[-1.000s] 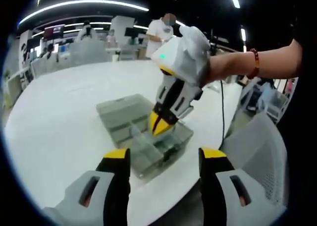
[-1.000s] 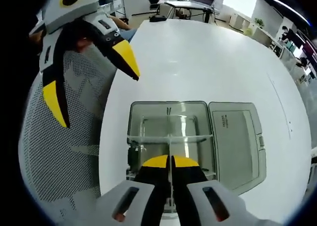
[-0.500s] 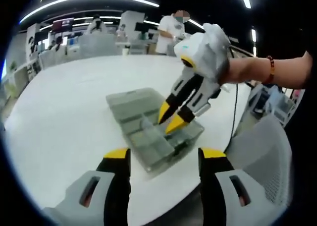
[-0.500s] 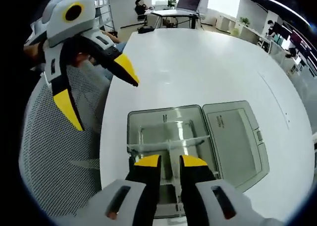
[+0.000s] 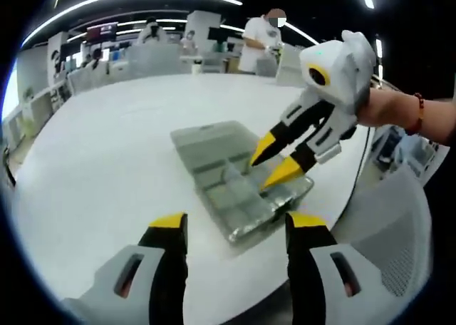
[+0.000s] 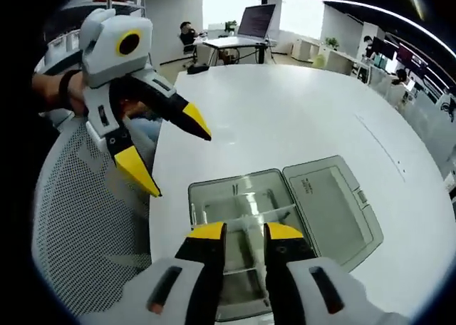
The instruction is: Insert the divider into the dual guide fixture by aligning both edges with the guide slots and pushing it downward to the bottom, including one-sided entry, uneven engagement, binding, and posture correction.
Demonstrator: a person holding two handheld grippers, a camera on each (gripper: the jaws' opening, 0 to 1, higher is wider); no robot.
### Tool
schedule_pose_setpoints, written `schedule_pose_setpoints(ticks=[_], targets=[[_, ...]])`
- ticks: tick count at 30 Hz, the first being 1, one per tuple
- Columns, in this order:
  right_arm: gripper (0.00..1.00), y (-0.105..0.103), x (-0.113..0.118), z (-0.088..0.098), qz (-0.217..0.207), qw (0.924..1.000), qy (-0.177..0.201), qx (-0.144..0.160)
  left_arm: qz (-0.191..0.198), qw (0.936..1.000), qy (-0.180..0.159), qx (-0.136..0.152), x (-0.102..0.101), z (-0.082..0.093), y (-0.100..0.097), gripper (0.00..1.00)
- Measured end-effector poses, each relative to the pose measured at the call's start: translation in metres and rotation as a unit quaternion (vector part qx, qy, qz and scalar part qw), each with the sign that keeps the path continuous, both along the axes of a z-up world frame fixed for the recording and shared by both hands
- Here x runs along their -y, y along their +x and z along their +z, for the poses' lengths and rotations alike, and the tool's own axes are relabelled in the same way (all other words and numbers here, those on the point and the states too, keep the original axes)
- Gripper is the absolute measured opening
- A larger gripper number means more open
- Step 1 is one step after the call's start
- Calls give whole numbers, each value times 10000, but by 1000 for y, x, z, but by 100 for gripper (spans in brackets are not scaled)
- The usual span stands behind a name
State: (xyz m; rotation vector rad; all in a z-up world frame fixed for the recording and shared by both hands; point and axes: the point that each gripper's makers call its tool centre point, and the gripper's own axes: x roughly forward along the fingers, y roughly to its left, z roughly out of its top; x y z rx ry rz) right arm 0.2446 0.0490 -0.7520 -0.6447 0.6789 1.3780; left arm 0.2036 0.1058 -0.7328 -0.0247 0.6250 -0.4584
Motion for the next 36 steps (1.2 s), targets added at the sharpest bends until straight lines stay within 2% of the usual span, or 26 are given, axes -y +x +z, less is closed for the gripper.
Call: schedule_pose_setpoints(ticks=[11,22,28,36], targets=[[30,-4,7,11,-447,9979,478,-4,133,9997,204,-98,-10,-5,-1,56],[46,-9,5,30,-518,9948,853,226,366,9982,416,-210,-28,-11,2,58],[50,-10,10,28,-644,9934,931,184,615,9960,542,-359,-45,-19,3,58],[48,-12,17,29,-795,9917,994,189,1003,9912,701,-507,-70,-31,2,59]])
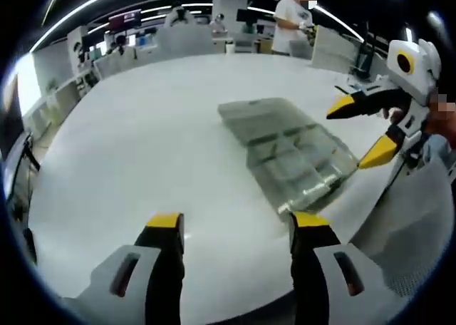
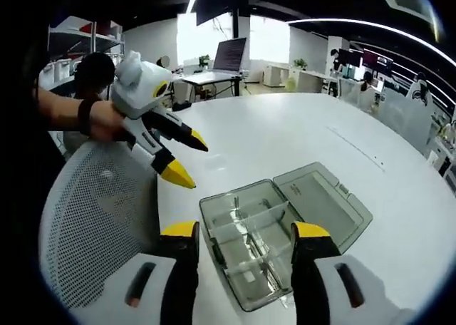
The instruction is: Insert the divider into the dual guide fixture by aligning both edges with the guide slots and pushing it downward to the bottom, including one-sided entry, uneven engagement, binding, and posture correction.
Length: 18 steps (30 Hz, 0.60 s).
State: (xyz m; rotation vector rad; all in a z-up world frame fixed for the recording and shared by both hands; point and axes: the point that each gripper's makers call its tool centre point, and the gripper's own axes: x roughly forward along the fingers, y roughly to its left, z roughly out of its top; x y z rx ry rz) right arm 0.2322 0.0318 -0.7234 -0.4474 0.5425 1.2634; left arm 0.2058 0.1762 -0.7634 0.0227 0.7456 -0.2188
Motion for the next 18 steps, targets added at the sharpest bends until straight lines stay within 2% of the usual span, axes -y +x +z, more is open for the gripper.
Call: schedule_pose_setpoints(ticks=[2,13,18], targets=[[46,0,0,2,-36,10000,34,16,136,9998,-57,111,-5,1,4,61],[40,1,0,10,-151,9997,170,59,252,9997,56,-3,-22,-8,7,61],[41,-1,3,11,-169,9997,192,48,349,9991,160,-156,-30,-14,7,61]])
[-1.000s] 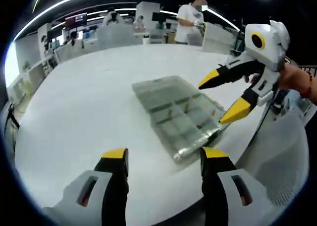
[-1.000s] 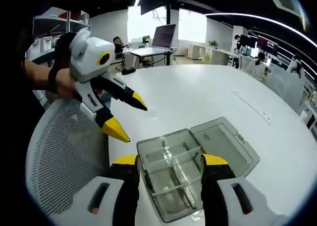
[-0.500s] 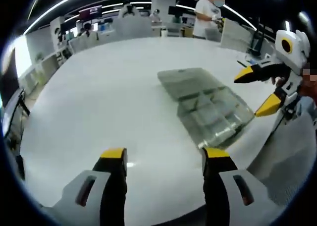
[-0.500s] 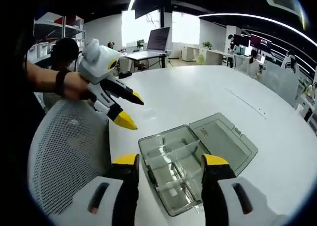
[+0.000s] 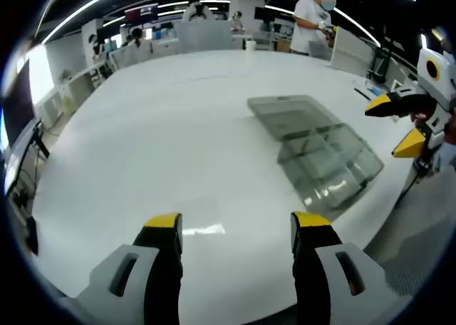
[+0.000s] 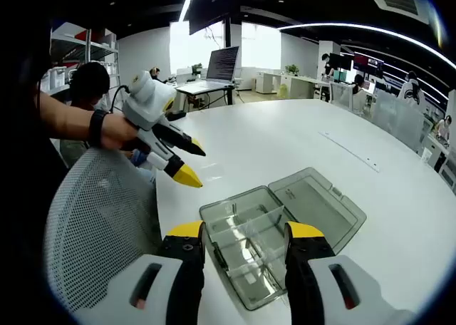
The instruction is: Insert the divider into the dual guide fixture by aligning both edges with the guide slots and pushing it downward to the bottom, including one-sided entry, uneven engagement, binding, and posture correction.
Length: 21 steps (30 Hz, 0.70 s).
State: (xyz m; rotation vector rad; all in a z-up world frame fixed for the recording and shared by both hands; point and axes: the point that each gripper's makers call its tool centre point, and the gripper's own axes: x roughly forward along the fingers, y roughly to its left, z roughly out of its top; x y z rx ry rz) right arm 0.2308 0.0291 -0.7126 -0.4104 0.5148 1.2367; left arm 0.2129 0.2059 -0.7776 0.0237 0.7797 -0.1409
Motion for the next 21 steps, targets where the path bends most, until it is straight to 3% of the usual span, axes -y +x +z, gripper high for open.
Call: schedule_pose_setpoints(ticks=[9,21], targets=[[37,3,3,7,-155,9998,147,33,293,9994,54,-182,-18,-11,1,58],[35,-2,2,6,-127,9999,109,-17,416,9985,10,-368,-26,-23,1,54]])
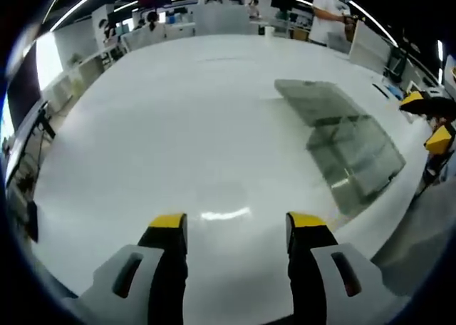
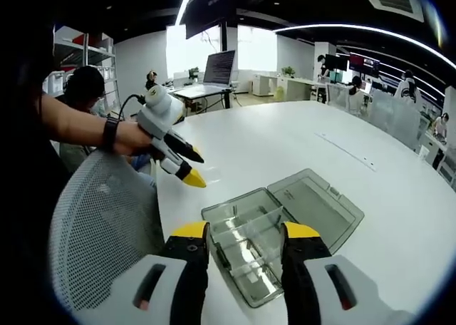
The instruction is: Insert the divider into the dual guide fixture by aligning both edges with the guide slots and pushing it downward to the bottom, including one-sided entry, uneven engagement, binding, and posture correction.
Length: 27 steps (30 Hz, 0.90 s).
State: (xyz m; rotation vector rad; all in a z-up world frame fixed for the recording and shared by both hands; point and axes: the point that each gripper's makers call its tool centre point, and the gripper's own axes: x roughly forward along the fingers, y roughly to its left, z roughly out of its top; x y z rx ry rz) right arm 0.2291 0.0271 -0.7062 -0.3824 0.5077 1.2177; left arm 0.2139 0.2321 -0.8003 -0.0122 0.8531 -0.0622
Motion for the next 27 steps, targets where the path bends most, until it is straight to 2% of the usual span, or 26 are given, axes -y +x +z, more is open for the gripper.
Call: schedule_pose_setpoints(ticks=[6,20,24,27], targets=[[35,0,0,0,-77,9999,84,-88,37,9999,117,-72,-3,-6,1,50],[34,-2,8,-3,-191,9996,80,-178,115,9998,92,-155,-5,-14,6,42],[33,-3,8,-5,-167,9996,48,-214,-65,9993,319,-206,-6,-16,7,39],[33,-1,8,-4,-166,9997,45,-185,-162,9992,307,-176,-4,-14,8,37]])
